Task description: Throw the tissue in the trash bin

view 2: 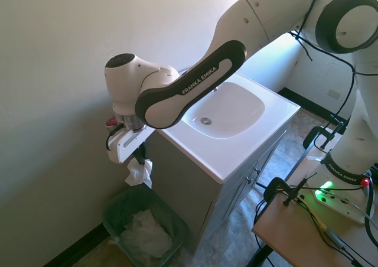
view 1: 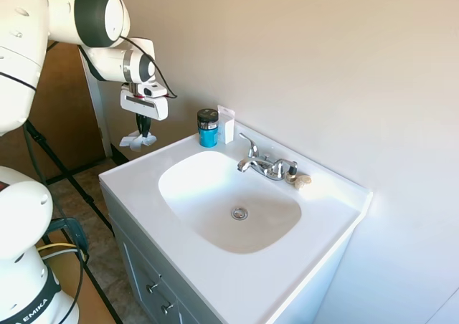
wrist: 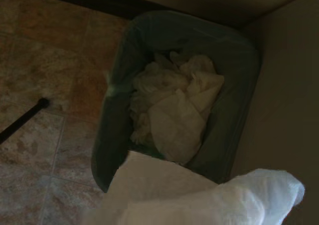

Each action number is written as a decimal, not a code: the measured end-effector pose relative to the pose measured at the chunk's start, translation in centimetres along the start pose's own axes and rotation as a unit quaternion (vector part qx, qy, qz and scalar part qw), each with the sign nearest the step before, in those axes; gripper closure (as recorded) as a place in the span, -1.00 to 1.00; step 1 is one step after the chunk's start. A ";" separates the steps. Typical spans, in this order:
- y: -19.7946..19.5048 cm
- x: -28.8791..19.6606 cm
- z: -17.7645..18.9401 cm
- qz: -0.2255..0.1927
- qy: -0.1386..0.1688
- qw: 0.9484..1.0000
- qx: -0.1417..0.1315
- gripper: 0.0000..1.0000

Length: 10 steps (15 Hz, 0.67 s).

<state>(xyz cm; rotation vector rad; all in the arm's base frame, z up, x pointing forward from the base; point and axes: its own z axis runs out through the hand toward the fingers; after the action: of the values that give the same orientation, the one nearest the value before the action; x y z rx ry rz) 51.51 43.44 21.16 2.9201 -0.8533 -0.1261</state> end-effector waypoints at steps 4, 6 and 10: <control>-0.4 0.1 -0.3 0.000 0.001 1.000 0.000 -1.00; -0.4 0.2 -0.5 0.001 0.002 1.000 0.000 -1.00; -0.3 1.2 -2.5 0.008 0.012 1.000 0.012 -1.00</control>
<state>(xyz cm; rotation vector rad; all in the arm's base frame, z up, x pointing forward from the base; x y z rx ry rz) 52.89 43.21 23.51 2.9300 -0.8800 -0.0804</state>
